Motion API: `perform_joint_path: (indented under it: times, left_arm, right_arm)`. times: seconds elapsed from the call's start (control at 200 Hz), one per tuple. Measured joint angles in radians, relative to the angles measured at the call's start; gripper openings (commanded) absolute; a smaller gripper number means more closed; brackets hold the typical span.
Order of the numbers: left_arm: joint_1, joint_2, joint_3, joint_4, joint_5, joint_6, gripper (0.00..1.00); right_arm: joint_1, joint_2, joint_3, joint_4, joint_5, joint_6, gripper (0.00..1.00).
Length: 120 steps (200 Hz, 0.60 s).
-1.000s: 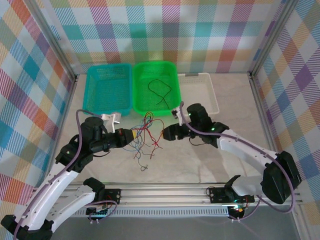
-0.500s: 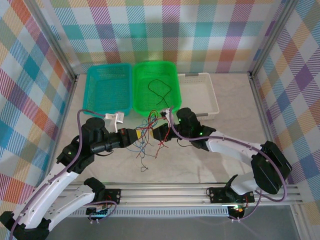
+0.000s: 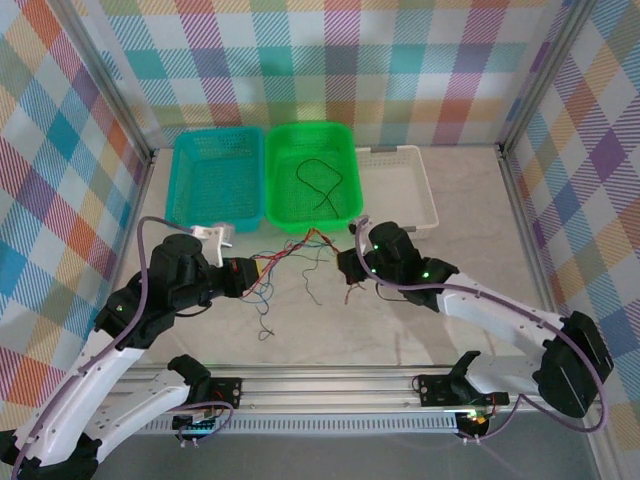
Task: Untangle the cables
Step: Untie the cable from multiple cables.
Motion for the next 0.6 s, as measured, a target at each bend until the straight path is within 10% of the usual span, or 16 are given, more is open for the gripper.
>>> perform_joint_path:
  times: [0.6]
  left_arm:
    - [-0.005,0.138,0.055,-0.031,-0.012,0.143,0.00]
  right_arm:
    - [-0.259,-0.201,0.071,-0.338,-0.217,-0.008,0.00]
